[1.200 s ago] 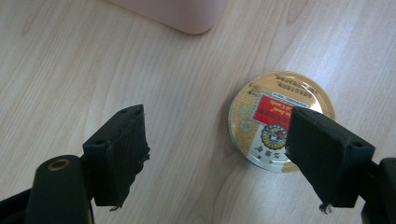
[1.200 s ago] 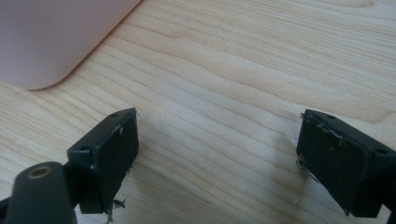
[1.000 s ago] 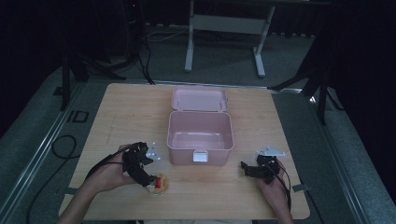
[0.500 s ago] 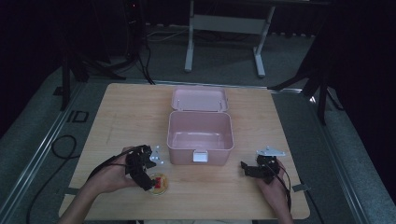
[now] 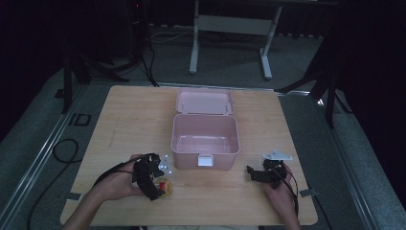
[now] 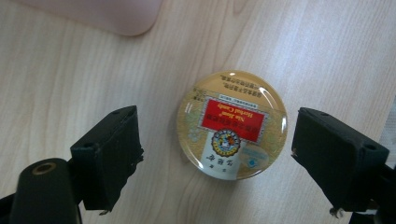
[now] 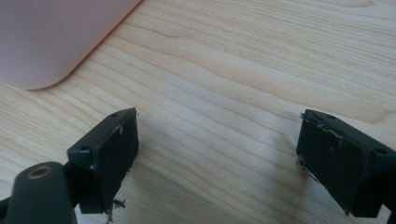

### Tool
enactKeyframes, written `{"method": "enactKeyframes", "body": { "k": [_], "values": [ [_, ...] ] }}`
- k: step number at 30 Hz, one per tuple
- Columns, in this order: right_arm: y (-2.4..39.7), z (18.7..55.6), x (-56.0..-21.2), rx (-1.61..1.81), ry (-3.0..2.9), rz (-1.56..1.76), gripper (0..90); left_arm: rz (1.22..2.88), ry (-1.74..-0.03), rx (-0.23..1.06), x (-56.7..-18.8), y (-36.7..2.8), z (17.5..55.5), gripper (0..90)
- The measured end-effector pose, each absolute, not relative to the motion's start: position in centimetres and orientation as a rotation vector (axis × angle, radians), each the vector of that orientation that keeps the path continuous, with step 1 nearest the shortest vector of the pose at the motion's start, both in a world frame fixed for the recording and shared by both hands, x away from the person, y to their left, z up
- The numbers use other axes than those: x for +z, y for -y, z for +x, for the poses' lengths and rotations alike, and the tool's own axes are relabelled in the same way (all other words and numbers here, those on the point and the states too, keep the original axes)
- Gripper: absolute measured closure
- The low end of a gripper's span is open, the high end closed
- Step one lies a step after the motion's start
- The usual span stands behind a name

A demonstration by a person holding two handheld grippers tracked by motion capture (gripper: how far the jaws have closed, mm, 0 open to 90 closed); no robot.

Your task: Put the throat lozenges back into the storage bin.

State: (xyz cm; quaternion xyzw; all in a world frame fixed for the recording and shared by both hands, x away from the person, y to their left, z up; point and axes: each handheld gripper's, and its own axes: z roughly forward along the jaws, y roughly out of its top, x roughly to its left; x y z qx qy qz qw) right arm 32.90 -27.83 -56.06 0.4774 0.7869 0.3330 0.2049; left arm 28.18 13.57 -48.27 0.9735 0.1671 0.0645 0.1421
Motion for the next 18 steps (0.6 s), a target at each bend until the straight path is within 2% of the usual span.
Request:
{"method": "enactKeyframes", "body": {
  "k": [18],
  "values": [
    [27.8, 32.9, -56.1, 0.928, -2.194, 1.331, 12.7, 2.87, -0.437, 0.143, -49.4, -12.5, 27.9, 14.9]
  ]
}}
